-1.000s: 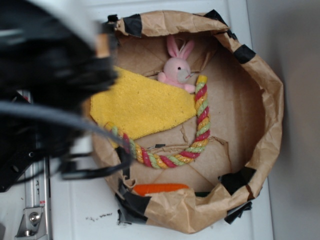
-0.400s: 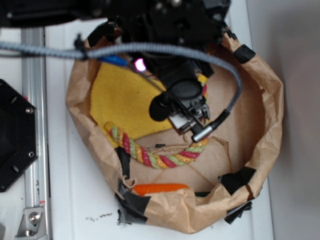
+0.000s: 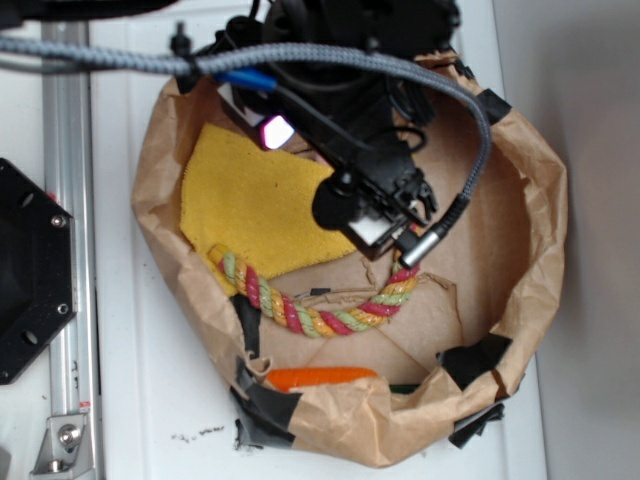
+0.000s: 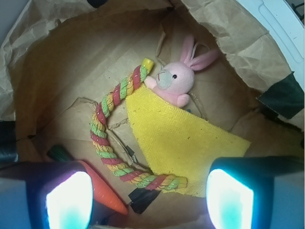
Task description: Grab the multicolored rope.
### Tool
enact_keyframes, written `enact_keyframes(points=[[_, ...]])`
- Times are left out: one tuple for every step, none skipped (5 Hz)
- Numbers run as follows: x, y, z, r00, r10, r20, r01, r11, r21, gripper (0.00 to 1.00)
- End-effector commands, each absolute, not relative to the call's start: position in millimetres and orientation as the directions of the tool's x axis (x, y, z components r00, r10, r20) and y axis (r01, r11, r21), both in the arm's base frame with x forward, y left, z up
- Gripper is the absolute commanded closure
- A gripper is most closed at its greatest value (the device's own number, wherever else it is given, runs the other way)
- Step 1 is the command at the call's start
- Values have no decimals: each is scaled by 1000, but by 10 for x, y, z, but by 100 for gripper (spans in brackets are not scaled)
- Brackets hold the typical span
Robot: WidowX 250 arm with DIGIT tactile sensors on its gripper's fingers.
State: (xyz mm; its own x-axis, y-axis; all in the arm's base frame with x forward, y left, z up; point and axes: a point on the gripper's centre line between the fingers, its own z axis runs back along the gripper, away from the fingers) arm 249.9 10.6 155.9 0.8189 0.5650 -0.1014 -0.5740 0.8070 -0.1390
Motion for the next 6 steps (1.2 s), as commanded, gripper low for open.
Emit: enact_keyframes(points=[[2836,175,1394,797,600,-71,-604,792,-92,0],[3036,132,1257,775,631,-31,-631,771,-88,0],[3029,-10,1145,774,633,6,-631,772,-81,0],[2891,-203,950,770,638,15,-636,769,-68,0],[2918,-305,757,749,663,5,-659,744,-109,0],[3031,-388,515,758,648,-70,-650,744,-152,0]])
